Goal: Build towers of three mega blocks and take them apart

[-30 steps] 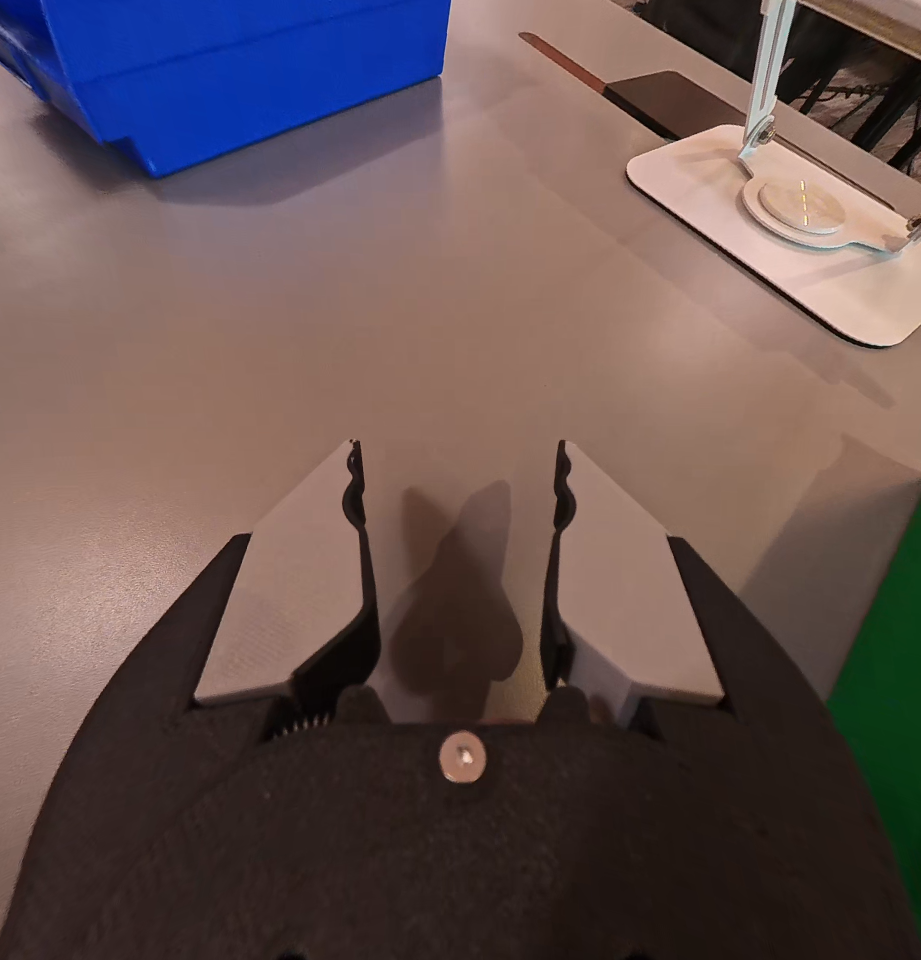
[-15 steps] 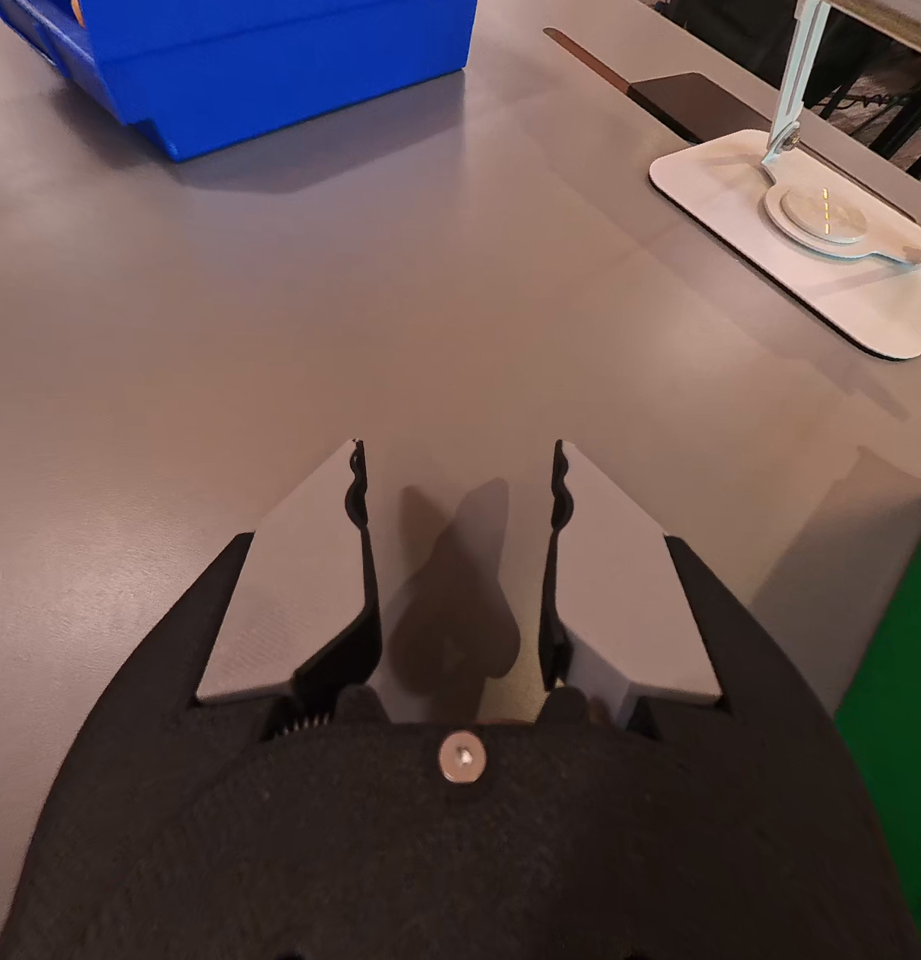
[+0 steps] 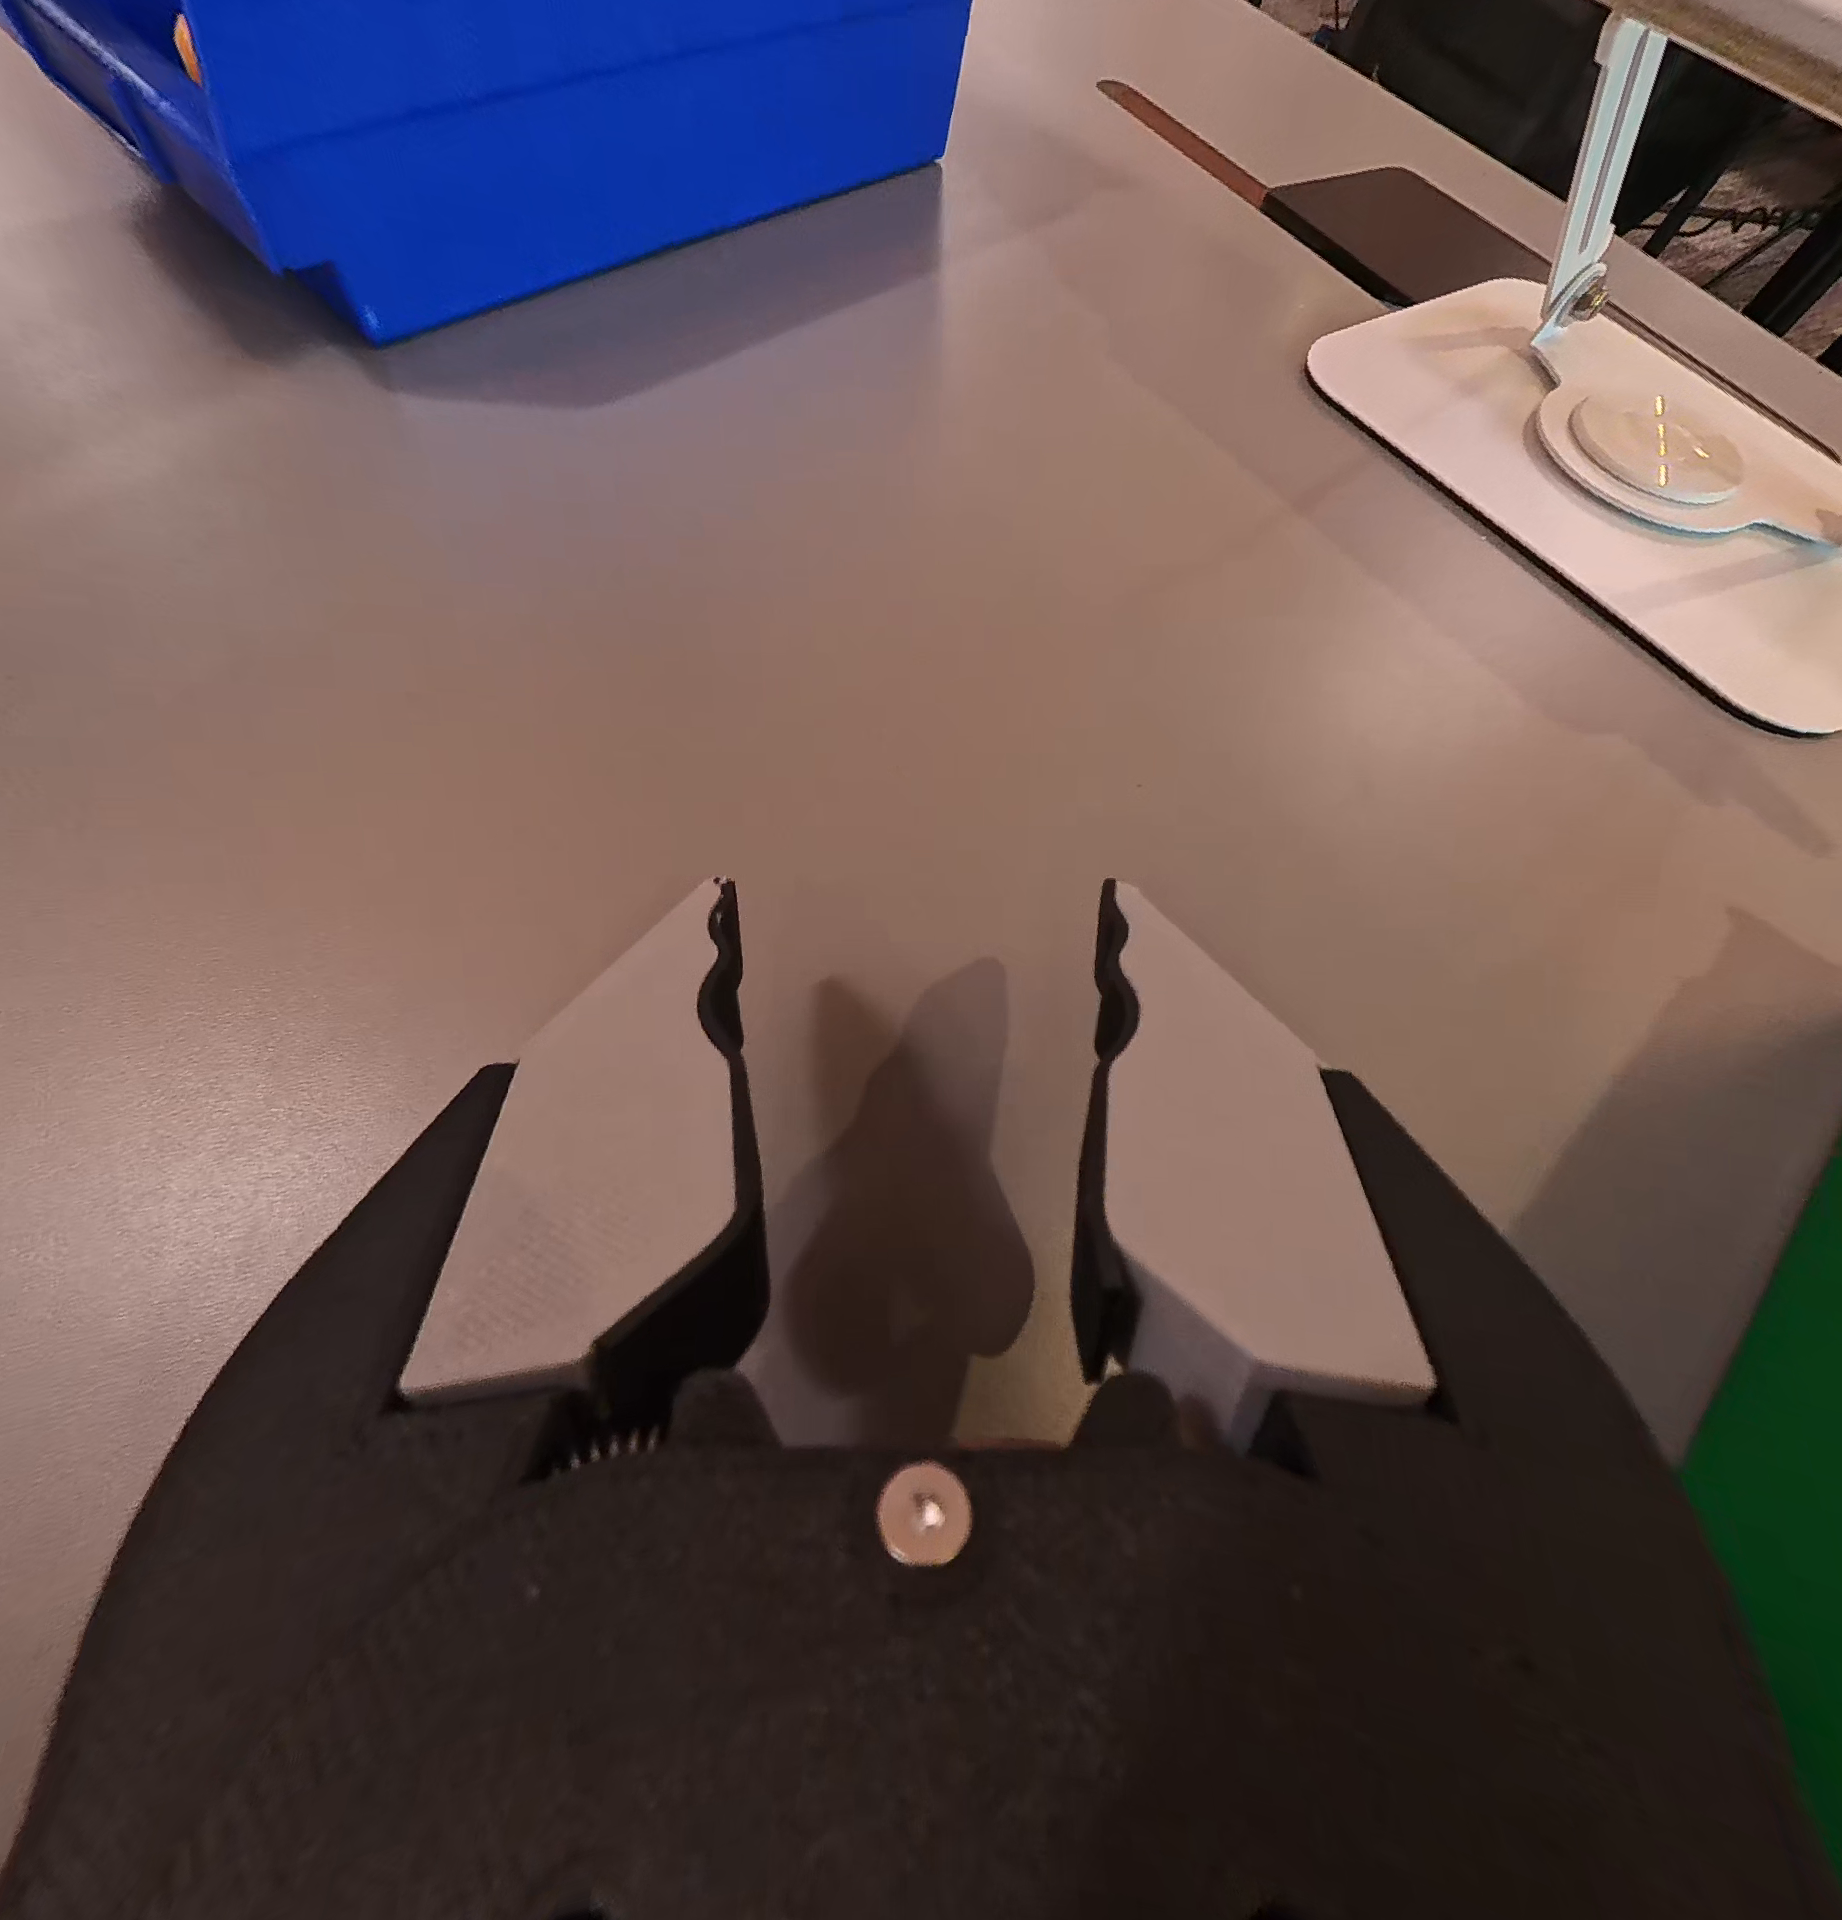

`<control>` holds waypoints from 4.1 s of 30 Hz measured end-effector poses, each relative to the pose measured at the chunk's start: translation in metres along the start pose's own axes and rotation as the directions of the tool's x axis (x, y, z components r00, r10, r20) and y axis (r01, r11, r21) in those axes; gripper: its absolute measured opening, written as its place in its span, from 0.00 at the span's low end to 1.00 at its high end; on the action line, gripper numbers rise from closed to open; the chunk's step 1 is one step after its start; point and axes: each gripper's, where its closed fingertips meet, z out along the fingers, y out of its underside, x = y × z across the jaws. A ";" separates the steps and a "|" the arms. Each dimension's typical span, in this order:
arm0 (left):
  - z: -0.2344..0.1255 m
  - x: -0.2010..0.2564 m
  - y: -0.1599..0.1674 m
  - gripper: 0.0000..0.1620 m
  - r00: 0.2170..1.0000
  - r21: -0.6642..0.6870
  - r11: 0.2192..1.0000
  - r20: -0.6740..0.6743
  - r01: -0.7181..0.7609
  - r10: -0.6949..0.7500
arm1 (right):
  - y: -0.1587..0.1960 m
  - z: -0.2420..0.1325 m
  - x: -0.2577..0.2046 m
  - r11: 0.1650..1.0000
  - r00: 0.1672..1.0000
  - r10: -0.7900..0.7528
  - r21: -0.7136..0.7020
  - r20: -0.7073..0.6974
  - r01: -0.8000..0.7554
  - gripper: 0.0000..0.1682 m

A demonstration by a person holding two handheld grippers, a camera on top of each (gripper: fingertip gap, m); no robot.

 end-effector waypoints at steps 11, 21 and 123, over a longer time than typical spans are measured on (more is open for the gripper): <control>-0.083 0.045 -0.031 0.00 0.776 0.074 0.985 -0.626 0.159 -0.078 | 0.001 0.000 -0.003 1.000 1.000 -0.008 -0.003 0.012 0.008 0.39; -0.028 0.029 0.046 0.00 0.963 -0.087 0.974 -0.191 -0.207 0.188 | 0.001 0.000 -0.007 0.999 0.999 -0.040 -0.008 0.006 0.040 0.39; -0.399 0.304 -0.051 0.00 0.807 0.945 0.215 -0.323 0.246 0.495 | -0.061 -0.056 -0.025 0.868 0.805 0.262 0.235 0.532 -0.438 0.00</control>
